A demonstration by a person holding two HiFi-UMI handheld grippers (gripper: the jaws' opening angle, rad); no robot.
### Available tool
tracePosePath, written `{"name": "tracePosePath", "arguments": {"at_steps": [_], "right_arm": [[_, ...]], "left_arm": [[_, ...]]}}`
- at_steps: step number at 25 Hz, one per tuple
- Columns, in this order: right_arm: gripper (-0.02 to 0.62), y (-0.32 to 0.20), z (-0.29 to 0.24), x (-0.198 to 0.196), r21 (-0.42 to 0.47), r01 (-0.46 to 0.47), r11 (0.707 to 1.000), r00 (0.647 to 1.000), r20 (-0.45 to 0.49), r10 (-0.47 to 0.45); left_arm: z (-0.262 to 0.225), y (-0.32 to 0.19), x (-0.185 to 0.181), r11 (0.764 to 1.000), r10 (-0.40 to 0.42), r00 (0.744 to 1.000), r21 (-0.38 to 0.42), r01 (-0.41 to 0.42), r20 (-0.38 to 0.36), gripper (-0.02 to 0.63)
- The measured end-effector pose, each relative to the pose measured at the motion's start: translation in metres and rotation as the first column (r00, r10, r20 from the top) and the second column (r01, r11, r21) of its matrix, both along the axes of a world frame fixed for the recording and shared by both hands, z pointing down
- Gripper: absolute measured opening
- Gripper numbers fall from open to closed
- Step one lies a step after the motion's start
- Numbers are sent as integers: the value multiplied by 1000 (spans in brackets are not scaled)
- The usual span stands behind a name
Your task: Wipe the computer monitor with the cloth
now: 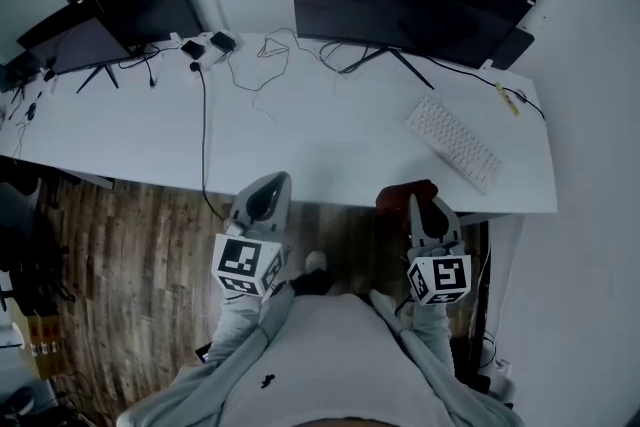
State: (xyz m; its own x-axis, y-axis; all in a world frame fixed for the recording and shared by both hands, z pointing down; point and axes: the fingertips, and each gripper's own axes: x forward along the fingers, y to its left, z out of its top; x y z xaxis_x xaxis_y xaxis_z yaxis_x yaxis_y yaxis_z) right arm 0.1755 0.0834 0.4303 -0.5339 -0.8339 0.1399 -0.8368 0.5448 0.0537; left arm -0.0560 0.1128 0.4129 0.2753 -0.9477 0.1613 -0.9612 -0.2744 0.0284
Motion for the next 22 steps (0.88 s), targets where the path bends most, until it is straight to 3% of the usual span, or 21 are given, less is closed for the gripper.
{"name": "tracePosePath", "arguments": {"at_steps": [7, 12, 22], "right_arm": [[35, -14, 9, -31, -37, 4, 999, 1000, -28, -5], [35, -34, 16, -30, -58, -16, 998, 999, -36, 13], [35, -122, 13, -23, -36, -12, 999, 1000, -25, 11]], "left_arm": [[18, -24, -20, 998, 24, 999, -49, -25, -24, 20], [30, -44, -18, 996, 48, 999, -73, -50, -24, 20], [22, -123, -13, 998, 30, 999, -48, -30, -14, 20]]}}
